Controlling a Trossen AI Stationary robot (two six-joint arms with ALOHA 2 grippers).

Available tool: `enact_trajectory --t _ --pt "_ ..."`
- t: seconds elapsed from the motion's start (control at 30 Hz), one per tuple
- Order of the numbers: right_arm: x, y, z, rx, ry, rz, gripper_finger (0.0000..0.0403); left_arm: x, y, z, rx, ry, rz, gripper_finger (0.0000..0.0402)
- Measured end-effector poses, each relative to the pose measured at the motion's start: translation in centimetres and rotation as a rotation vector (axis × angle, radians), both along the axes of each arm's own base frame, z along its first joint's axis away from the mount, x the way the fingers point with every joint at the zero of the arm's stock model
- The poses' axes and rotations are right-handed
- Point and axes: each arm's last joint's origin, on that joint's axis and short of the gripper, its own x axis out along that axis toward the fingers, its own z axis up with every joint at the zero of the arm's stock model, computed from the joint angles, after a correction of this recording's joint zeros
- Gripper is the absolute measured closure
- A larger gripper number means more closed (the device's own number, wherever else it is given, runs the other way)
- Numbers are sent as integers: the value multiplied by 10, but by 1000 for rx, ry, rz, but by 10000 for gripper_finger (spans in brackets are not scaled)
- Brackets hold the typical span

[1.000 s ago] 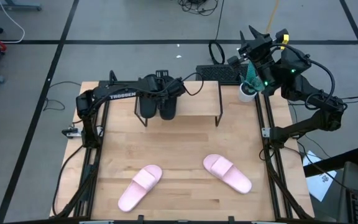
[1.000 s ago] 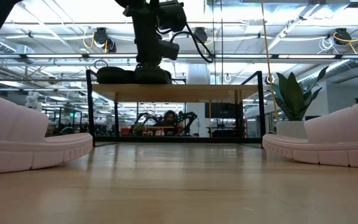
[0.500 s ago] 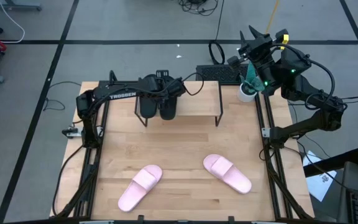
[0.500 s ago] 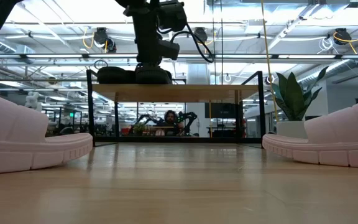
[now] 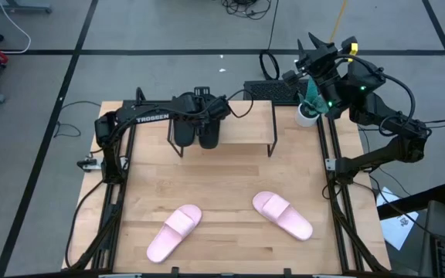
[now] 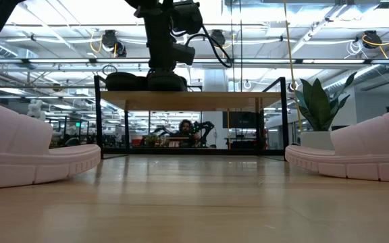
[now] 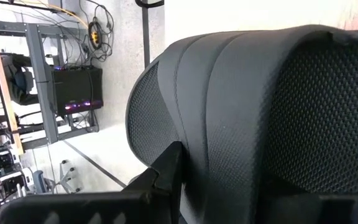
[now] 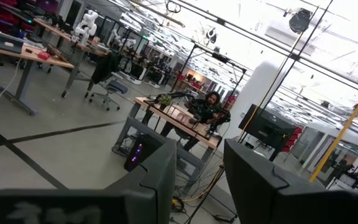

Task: Pick and place slides into the shelf
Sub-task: Put the black slipper on the shelf

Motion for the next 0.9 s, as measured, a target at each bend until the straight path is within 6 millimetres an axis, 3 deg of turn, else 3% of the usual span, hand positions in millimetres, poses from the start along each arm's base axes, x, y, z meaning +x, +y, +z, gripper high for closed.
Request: enact_trajectory --t 0.9 --pt "0 0 0 0 0 0 277 -1 3 0 -11 -22 28 315"
